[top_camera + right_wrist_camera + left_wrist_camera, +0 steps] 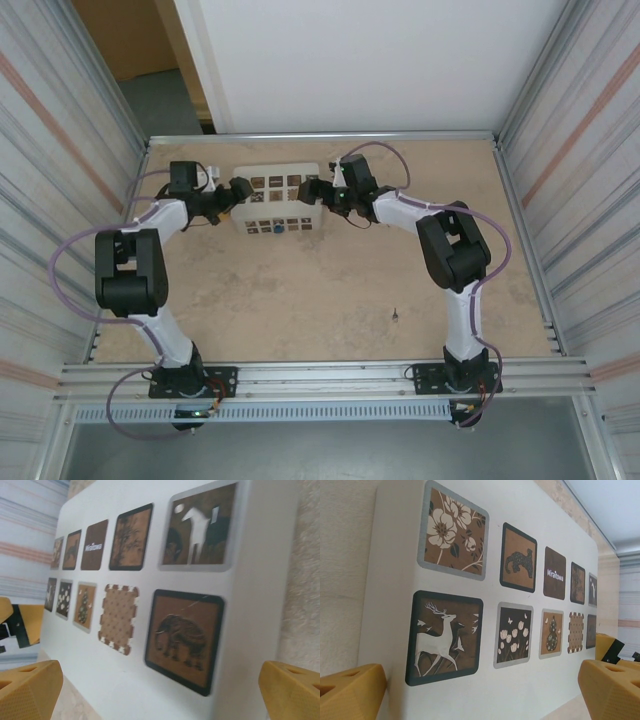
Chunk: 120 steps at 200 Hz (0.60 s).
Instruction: Unlock the padlock with the key
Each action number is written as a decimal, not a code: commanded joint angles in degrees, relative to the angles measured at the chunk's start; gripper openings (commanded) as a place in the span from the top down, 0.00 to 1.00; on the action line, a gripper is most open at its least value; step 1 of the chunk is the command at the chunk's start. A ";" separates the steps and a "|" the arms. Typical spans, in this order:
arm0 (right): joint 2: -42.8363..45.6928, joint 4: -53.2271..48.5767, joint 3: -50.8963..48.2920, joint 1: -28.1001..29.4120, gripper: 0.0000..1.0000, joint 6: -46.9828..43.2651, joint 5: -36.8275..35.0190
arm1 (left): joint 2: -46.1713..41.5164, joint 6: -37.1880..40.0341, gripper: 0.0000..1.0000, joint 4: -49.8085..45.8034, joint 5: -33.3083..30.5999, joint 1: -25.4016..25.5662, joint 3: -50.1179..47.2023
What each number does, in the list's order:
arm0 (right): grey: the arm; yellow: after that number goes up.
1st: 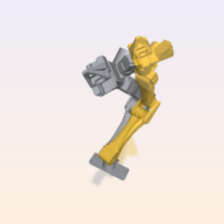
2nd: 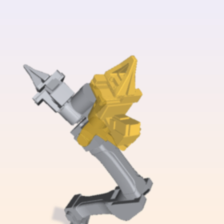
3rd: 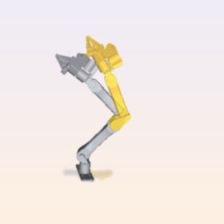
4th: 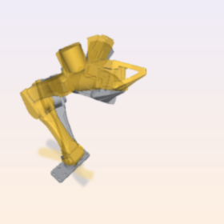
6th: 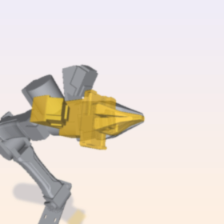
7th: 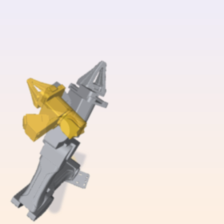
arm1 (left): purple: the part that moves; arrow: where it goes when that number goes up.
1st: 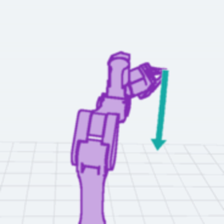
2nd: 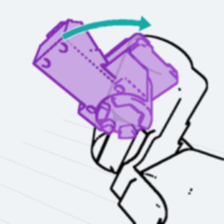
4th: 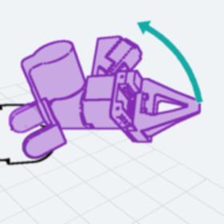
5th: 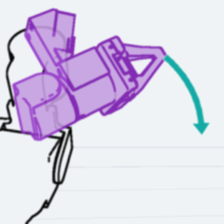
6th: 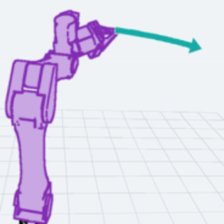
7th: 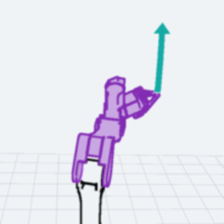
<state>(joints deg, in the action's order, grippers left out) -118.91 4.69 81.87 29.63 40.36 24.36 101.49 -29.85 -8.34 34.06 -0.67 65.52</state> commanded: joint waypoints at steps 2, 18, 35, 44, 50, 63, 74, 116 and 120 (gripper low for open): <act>0.68 -0.62 1.07 0.47 0.01 0.34 2.47 | -1.50 1.14 0.01 -0.63 1.36 2.16 0.28; 1.98 -1.14 0.08 0.68 0.01 -0.48 2.75 | -3.04 1.10 0.01 -0.63 1.01 3.51 -1.16; 3.66 -2.32 -1.16 0.91 0.01 -1.60 2.33 | -4.77 1.28 0.01 -0.94 0.54 5.13 -2.98; 4.65 -2.87 -2.05 1.05 0.01 -2.07 1.88 | -5.84 1.24 0.01 -1.07 0.35 5.95 -4.11; 5.28 -3.01 -2.74 1.04 0.01 -2.22 1.57 | -6.50 1.18 0.01 -1.07 0.09 6.56 -4.92; 6.66 -2.78 -4.45 1.05 0.01 -2.38 1.35 | -8.05 0.90 0.01 -1.15 -0.39 7.95 -6.70; 7.70 -2.75 -5.83 1.06 0.01 -2.39 1.22 | -9.36 0.87 0.01 -1.35 -0.82 9.10 -8.11; 11.23 -3.23 -9.97 1.46 0.01 -3.13 0.36 | -14.51 0.38 0.01 -2.74 -4.14 13.03 -13.36; 11.48 -3.40 -10.20 1.53 0.01 -3.30 0.25 | -14.92 0.22 0.01 -2.69 -4.35 13.41 -13.86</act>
<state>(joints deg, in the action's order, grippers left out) -111.22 1.67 73.28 29.17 38.30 20.99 89.84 -29.23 -10.35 27.22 9.50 54.30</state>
